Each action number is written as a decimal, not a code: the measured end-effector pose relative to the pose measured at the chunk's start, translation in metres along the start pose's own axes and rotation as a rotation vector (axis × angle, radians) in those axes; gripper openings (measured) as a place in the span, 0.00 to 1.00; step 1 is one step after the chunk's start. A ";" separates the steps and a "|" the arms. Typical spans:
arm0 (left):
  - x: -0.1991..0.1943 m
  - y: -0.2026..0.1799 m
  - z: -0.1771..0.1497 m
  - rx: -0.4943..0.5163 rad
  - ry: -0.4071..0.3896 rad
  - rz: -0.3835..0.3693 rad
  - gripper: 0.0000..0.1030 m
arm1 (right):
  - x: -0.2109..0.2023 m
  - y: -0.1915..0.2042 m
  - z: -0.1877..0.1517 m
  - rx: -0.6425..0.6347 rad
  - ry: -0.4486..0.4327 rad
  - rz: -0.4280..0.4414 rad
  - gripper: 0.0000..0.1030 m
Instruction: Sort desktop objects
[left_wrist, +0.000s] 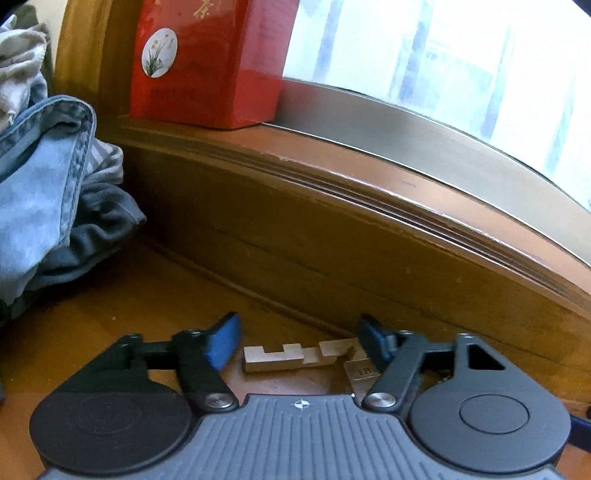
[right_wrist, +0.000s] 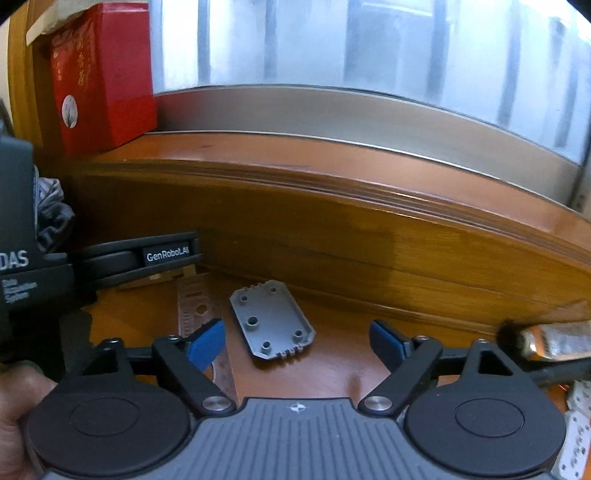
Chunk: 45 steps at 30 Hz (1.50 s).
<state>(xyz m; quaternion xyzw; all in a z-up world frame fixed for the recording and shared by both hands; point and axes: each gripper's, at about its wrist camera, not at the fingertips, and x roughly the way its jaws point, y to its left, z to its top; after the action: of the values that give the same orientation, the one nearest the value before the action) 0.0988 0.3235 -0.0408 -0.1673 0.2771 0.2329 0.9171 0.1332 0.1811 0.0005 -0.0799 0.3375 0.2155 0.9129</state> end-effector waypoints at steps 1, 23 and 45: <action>0.001 0.001 0.000 0.011 0.002 -0.004 0.62 | 0.003 0.000 0.001 -0.004 0.003 0.008 0.79; -0.018 0.032 0.017 0.020 0.158 -0.098 0.48 | 0.001 -0.002 -0.007 -0.032 0.054 0.017 0.41; -0.002 0.015 0.025 0.076 0.062 -0.010 0.96 | 0.011 0.001 0.004 -0.041 0.011 0.041 0.56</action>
<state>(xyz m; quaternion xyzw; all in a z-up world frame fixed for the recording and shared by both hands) 0.1003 0.3460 -0.0228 -0.1408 0.3134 0.2125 0.9148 0.1427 0.1868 -0.0033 -0.0930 0.3393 0.2406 0.9046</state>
